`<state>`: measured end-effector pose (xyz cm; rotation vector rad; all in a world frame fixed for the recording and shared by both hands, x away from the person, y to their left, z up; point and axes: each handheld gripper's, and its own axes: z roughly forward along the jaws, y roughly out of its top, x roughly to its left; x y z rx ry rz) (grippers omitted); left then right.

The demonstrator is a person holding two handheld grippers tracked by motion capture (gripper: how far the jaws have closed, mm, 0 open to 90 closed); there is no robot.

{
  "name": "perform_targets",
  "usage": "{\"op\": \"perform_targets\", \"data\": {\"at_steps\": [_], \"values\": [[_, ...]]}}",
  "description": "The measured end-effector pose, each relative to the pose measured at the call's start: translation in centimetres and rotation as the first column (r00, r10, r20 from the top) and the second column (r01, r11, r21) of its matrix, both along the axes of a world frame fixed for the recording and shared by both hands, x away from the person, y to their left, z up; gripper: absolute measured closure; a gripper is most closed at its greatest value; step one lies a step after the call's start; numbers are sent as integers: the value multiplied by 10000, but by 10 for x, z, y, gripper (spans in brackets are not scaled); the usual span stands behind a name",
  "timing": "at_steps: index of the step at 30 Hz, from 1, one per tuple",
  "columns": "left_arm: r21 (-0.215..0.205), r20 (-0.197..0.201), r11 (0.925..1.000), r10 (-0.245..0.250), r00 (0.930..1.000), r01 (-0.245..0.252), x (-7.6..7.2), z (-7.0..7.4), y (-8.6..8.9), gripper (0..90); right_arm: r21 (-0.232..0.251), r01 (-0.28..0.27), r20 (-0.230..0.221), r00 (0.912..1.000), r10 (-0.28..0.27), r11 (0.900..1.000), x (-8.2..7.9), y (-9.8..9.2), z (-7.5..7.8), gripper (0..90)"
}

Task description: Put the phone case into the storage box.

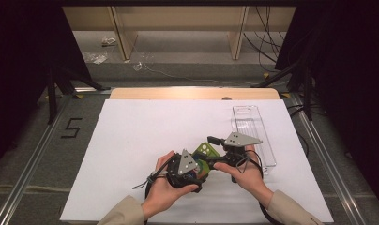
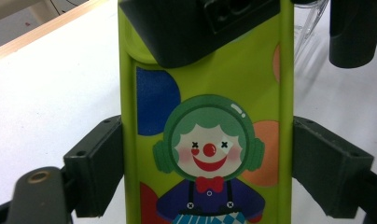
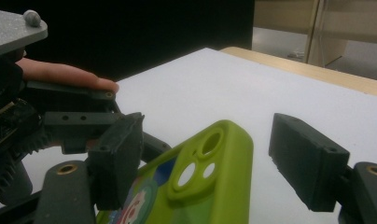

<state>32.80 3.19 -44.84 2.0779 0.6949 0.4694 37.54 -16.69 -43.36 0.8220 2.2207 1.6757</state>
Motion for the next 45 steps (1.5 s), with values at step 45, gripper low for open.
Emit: {"op": "perform_targets", "data": {"at_steps": [45], "values": [[106,117,9999,-109,9999,108,2,0,-7,160,199,228,-1067,9941,-205,9995,9,-3,-3,500]]}}
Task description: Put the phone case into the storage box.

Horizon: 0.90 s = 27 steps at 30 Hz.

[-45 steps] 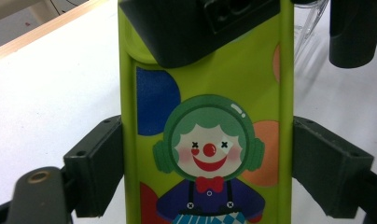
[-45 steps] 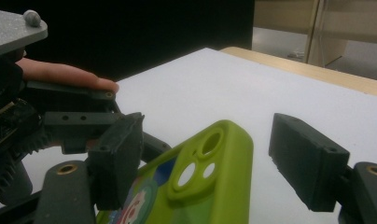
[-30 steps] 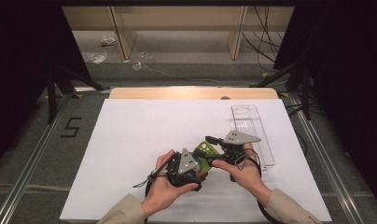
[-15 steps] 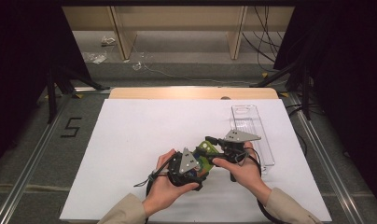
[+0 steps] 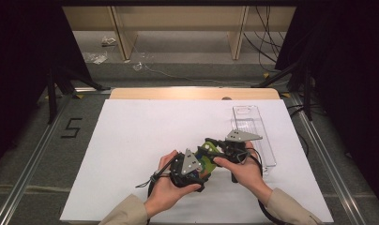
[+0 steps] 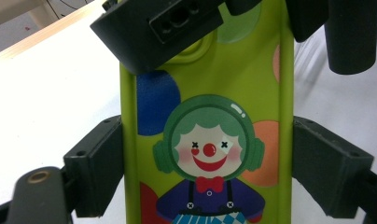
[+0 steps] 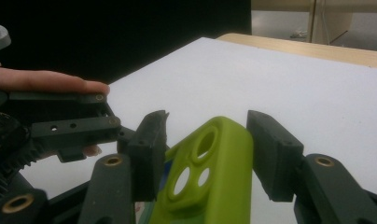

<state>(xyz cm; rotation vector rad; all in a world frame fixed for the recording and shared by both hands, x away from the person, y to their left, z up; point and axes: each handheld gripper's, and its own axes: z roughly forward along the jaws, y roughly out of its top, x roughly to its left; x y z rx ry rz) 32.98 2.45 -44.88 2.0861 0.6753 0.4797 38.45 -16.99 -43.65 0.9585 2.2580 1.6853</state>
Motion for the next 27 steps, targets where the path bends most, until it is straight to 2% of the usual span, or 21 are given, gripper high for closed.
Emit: {"op": "perform_targets", "data": {"at_steps": [13,18,27], "values": [[9,16,10000,39,10000,-39,1,0,0,160,151,-19,-292,9996,23,9999,2,0,0,578],[27,66,10000,51,10000,-51,0,0,0,160,331,19,-416,9991,-5,9994,2,0,3,640],[30,158,9999,132,9998,-132,0,-1,-1,160,1072,-86,-784,9968,171,9942,2,0,7,746]]}}
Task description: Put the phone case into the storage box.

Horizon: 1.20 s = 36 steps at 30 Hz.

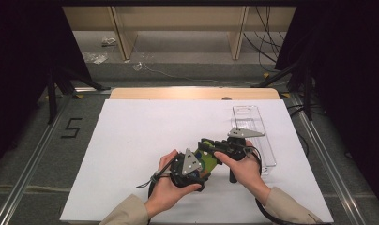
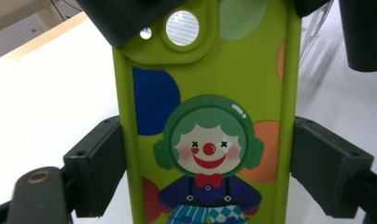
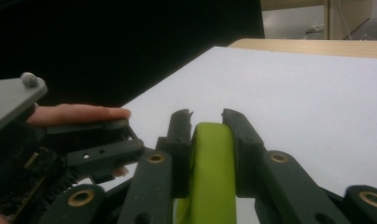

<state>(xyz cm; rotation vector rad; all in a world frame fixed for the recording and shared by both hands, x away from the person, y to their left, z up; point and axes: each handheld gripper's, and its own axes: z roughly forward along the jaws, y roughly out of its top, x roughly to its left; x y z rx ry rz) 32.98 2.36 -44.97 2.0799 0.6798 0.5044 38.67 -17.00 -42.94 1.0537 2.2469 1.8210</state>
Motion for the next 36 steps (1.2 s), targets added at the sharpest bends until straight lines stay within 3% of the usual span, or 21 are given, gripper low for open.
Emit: {"op": "perform_targets", "data": {"at_steps": [6,9,15,24,36], "values": [[-50,281,10000,-27,9996,28,0,2,-1,156,90,-74,60,10000,73,9999,-2,1,6,771],[-337,440,9994,-21,9990,36,1,5,1,146,318,-157,238,9996,150,9994,-3,0,12,774],[-632,389,9980,-59,9992,84,4,9,10,137,212,-240,991,9948,218,9995,-3,-8,30,775],[-844,57,9964,2,10000,3,12,7,22,154,-695,-662,1632,9836,768,9954,0,-13,35,775],[-991,-175,9950,57,9998,-74,17,4,27,168,-1422,-1277,1701,9737,1513,9816,3,-15,35,775]]}}
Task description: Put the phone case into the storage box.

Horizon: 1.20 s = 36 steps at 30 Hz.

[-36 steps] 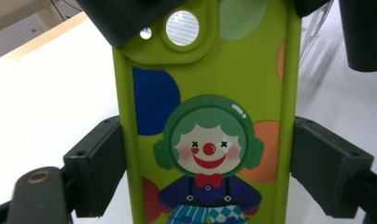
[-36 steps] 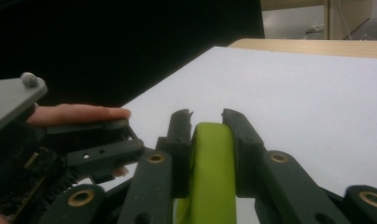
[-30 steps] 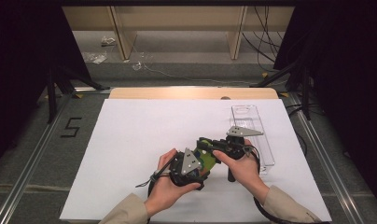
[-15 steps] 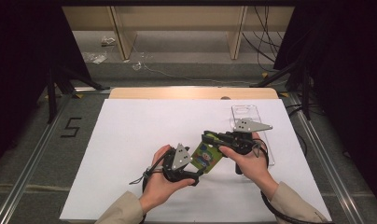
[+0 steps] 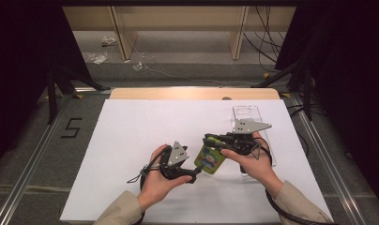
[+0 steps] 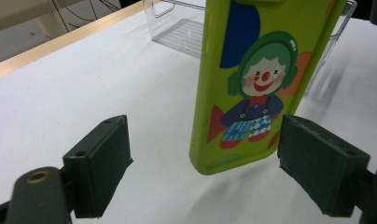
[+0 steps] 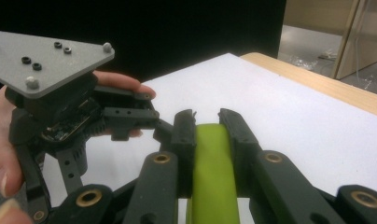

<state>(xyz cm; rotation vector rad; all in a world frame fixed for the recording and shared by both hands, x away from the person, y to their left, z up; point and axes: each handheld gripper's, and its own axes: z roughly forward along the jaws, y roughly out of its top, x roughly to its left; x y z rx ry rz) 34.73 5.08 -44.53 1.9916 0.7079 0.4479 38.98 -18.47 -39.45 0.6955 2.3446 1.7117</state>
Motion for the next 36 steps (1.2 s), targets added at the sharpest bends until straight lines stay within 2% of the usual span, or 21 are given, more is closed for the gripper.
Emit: {"op": "perform_targets", "data": {"at_steps": [7,23,36], "values": [[-31,-70,9999,-103,9999,103,1,-1,0,179,-389,-381,136,9992,387,9985,0,0,3,775],[99,-141,9986,-511,9986,512,3,-5,0,188,-1102,-1074,464,9925,1130,9881,-1,1,6,774],[189,-108,9967,-784,9969,786,5,-7,0,210,-1297,-1340,475,9888,1412,9825,-1,2,4,774]]}}
